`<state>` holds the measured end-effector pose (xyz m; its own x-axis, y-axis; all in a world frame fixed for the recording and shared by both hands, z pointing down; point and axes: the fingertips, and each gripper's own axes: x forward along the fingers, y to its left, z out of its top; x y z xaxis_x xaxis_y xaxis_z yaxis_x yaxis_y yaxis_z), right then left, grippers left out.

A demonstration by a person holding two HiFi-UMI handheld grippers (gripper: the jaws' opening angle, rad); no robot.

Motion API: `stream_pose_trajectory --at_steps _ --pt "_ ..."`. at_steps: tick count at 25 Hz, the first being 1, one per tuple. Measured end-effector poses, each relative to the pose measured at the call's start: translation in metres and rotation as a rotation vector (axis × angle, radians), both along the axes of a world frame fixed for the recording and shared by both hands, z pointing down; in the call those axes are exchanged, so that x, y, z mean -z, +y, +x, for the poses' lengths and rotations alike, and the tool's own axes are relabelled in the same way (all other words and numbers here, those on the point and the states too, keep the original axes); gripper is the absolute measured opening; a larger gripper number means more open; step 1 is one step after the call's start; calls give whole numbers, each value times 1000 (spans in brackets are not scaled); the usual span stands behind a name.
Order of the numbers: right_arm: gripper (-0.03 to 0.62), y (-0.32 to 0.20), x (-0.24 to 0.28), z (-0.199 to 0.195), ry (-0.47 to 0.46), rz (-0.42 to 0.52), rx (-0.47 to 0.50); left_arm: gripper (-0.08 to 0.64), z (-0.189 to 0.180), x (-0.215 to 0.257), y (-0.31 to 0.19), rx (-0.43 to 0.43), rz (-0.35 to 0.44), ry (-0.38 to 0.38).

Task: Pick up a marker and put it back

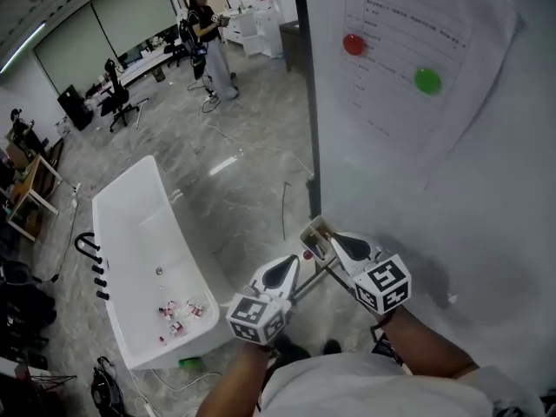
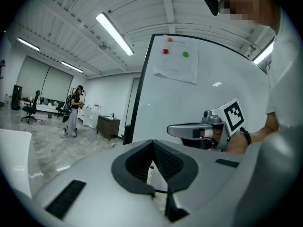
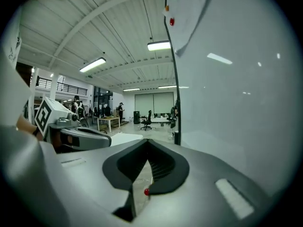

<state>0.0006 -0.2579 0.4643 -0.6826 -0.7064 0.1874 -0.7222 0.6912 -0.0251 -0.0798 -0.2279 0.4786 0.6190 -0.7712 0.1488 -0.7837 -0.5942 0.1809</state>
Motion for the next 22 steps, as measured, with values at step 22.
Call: stream_pose_trajectory --at_steps 22 --pt "2 70 106 -8 -125 205 79 5 13 103 39 30 168 27"
